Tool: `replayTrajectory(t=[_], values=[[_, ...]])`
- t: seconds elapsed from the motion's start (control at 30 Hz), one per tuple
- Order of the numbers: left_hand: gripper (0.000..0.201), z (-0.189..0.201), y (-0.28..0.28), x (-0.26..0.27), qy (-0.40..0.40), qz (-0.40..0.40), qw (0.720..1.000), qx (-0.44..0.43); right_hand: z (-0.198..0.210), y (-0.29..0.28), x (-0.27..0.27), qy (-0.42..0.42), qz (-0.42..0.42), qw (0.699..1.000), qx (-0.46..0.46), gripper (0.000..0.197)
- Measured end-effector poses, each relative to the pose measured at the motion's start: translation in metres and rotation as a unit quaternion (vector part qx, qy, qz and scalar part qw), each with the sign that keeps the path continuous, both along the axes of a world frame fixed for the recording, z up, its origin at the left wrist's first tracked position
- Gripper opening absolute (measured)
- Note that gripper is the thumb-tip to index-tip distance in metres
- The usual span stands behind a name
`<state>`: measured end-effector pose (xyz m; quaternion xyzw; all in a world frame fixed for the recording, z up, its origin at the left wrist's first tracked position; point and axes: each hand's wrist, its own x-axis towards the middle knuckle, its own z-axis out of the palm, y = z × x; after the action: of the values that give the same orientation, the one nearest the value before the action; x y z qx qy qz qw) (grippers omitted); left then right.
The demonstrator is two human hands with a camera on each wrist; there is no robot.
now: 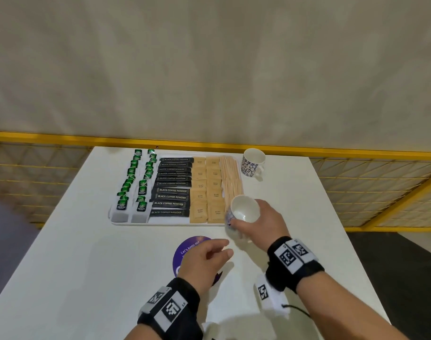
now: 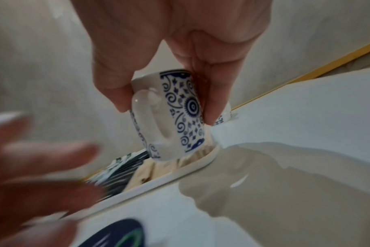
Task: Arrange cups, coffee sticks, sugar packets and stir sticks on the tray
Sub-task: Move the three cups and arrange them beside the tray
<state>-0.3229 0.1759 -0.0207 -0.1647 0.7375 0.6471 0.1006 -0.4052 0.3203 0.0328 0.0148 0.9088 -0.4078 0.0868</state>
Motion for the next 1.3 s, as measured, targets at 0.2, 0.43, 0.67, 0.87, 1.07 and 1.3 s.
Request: replayTrajectory(t=[0.2,0.43,0.67,0.87,1.07,1.3], values=[[0.008,-0.016,-0.037,0.008,0.011,0.078,0.997,0.013,-0.007,0.033,-0.073,-0.012,-0.035,0.994,0.1,0.057],[0.005,-0.033,-0.046,0.005,-0.011,0.082,0.996,0.025,-0.029,0.034,-0.13,-0.032,-0.013,0.985,0.167,0.053],[0.013,-0.042,-0.051,0.006,-0.048,0.081,0.995,0.028,-0.04,0.033,-0.146,-0.038,-0.001,0.985,0.168,0.052],[0.013,-0.037,-0.048,0.009,-0.045,0.092,0.993,0.051,-0.042,0.034,-0.146,-0.03,-0.006,0.987,0.157,0.057],[0.013,-0.033,-0.045,0.01,-0.048,0.095,0.993,0.058,-0.047,0.035,-0.143,-0.03,-0.01,0.99,0.137,0.064],[0.012,-0.032,-0.044,0.014,-0.057,0.098,0.993,0.044,-0.046,0.033,-0.138,-0.031,-0.021,0.99,0.133,0.066]])
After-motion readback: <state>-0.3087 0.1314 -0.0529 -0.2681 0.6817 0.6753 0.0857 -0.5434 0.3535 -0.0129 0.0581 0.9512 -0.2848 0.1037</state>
